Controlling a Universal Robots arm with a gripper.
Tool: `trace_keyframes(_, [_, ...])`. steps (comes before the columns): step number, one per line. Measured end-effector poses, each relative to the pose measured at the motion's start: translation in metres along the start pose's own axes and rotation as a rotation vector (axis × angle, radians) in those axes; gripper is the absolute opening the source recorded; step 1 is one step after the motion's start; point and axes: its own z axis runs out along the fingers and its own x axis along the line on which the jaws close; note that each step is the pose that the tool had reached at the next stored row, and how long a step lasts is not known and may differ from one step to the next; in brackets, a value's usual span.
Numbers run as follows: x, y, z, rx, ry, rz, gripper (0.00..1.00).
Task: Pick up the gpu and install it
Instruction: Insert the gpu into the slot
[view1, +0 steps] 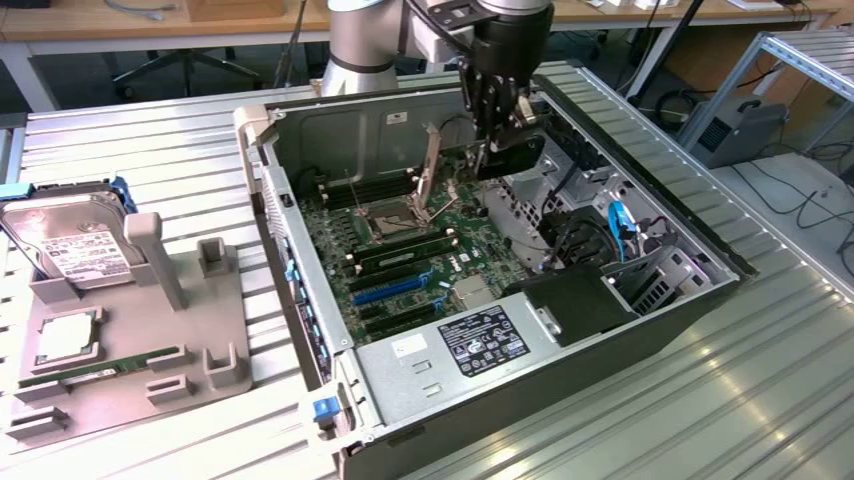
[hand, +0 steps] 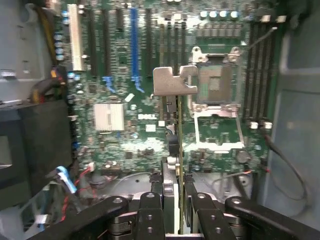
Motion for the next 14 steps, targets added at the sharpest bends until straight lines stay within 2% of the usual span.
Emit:
trace_keyframes(1, [0.0000, 0.0001, 0.0000, -0.0001, -0.0164, 0.004, 0.27])
trace_keyframes(2, [0.0000, 0.0001, 0.0000, -0.0001, -0.0274, 0.008, 0.27])
trace_keyframes(3, [0.0000, 0.0002, 0.0001, 0.0001, -0.0316, 0.011, 0.27])
trace_keyframes(6, [0.0000, 0.0001, 0.0001, 0.0001, -0.0322, 0.014, 0.27])
trace_keyframes(7, [0.0000, 0.0001, 0.0001, 0.0003, -0.0309, 0.023, 0.27])
trace_keyframes(8, [0.0000, 0.0002, 0.0002, 0.0012, -0.0244, 0.065, 0.27])
trace_keyframes(9, [0.0000, 0.0002, 0.0003, 0.0015, -0.0214, 0.084, 0.27])
trace_keyframes(14, [0.0000, 0.0003, 0.0004, 0.0018, -0.0193, 0.088, 0.27])
